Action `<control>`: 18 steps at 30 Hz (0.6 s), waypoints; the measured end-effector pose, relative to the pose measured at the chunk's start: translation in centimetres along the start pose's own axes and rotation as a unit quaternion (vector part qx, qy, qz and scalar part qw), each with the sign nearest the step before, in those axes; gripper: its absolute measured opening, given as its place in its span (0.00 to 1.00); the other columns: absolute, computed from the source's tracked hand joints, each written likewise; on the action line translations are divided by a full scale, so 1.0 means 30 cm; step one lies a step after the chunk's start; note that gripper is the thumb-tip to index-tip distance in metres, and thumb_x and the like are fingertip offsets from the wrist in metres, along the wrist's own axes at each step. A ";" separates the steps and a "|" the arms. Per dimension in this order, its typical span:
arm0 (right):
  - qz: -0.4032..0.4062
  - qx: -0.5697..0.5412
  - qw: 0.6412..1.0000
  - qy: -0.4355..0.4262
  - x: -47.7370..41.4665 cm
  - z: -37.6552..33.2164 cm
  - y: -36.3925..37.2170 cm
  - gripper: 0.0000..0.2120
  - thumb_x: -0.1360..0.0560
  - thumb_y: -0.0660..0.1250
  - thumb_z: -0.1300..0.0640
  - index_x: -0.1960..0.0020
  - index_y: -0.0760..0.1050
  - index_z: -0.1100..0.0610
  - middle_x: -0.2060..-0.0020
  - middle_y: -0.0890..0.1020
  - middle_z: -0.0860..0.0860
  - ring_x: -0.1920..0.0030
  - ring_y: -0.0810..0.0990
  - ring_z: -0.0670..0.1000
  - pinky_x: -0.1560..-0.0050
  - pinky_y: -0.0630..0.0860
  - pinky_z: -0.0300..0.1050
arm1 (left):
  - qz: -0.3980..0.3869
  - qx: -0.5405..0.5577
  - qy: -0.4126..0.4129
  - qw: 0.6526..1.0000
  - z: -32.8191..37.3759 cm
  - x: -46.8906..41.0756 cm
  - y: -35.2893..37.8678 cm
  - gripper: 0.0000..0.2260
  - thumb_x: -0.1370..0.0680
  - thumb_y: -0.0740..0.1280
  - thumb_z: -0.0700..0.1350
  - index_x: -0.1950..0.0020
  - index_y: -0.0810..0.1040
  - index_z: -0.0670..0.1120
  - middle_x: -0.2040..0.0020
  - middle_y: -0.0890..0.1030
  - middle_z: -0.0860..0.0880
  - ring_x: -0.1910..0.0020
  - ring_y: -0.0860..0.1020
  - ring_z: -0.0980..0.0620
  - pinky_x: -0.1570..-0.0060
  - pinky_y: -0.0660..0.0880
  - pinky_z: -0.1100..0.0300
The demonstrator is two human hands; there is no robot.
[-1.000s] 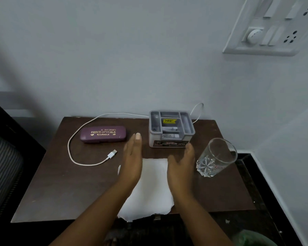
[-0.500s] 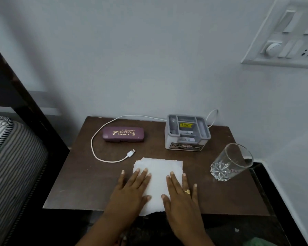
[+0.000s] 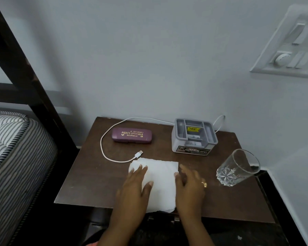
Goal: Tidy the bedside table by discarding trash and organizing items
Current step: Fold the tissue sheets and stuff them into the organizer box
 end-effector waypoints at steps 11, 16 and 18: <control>-0.050 0.013 0.998 0.044 -0.041 0.017 0.081 0.10 0.29 0.71 0.50 0.47 0.81 0.45 0.51 0.74 0.47 0.45 0.71 0.53 0.44 0.70 0.51 | -0.037 0.264 -0.169 0.949 -0.127 0.011 0.102 0.08 0.21 0.62 0.45 0.45 0.76 0.56 0.49 0.80 0.51 0.66 0.79 0.62 0.68 0.71 0.68; -0.035 0.017 0.999 0.032 -0.039 0.008 0.081 0.01 0.29 0.71 0.52 0.58 0.81 0.47 0.52 0.76 0.46 0.45 0.71 0.52 0.47 0.68 0.49 | -0.062 0.266 -0.183 0.944 -0.134 0.010 0.140 0.09 0.21 0.62 0.44 0.43 0.77 0.52 0.46 0.80 0.48 0.57 0.80 0.57 0.59 0.76 0.64; -0.028 0.010 0.999 0.034 -0.039 0.016 0.077 0.02 0.29 0.70 0.52 0.58 0.81 0.48 0.52 0.77 0.47 0.46 0.71 0.52 0.47 0.68 0.49 | -0.063 0.273 -0.190 0.941 -0.141 0.010 0.148 0.09 0.21 0.63 0.43 0.44 0.77 0.52 0.47 0.80 0.48 0.56 0.80 0.55 0.60 0.76 0.64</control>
Point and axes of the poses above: each hand's wrist, its own x-axis away from the middle knuckle, its own y-axis out of the palm, z = x × y, the point moved 9 cm from there along -x, towards the middle knuckle
